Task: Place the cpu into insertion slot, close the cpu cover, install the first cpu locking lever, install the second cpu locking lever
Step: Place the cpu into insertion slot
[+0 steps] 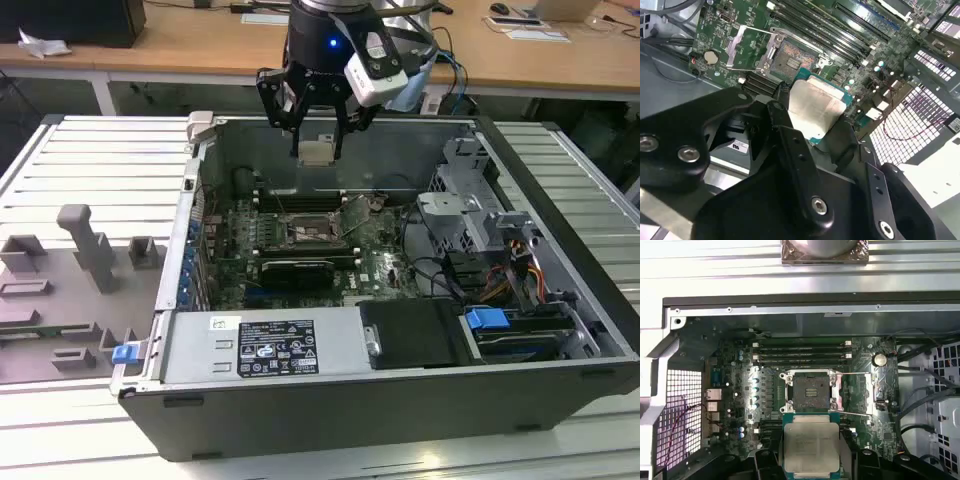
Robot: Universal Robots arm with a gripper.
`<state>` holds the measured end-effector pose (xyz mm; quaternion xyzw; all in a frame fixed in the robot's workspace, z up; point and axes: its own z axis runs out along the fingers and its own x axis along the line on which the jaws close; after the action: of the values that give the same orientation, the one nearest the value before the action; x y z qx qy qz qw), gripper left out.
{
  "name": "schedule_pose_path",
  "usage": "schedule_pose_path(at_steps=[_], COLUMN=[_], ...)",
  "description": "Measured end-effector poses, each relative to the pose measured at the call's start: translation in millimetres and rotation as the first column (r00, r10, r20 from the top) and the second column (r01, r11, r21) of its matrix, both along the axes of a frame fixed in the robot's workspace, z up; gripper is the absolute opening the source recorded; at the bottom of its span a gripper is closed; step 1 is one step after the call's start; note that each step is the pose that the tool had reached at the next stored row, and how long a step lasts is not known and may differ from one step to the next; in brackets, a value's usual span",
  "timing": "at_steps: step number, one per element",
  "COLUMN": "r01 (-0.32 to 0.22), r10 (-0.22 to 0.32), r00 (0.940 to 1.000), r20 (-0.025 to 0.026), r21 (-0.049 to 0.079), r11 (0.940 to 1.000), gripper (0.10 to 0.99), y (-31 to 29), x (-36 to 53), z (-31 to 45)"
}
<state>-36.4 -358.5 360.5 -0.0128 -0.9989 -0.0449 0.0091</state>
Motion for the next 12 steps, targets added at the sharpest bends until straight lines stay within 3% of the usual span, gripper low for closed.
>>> schedule_pose_path(at_steps=[2, 7, 12], r01=[0.013, 0.115, 0.195], r10=[-0.013, -0.115, -0.195], r00=[0.9999, 0.9934, 0.9807], r20=[0.0000, 0.0001, 0.0003], r21=[0.000, -0.002, -0.003], r11=[0.9999, 0.9934, 0.9807], gripper=[0.537, 0.537, 0.537], y=[0.0, 0.0, 0.0], x=[0.1, 0.0, 0.0], z=[0.0, -0.3, -0.8])
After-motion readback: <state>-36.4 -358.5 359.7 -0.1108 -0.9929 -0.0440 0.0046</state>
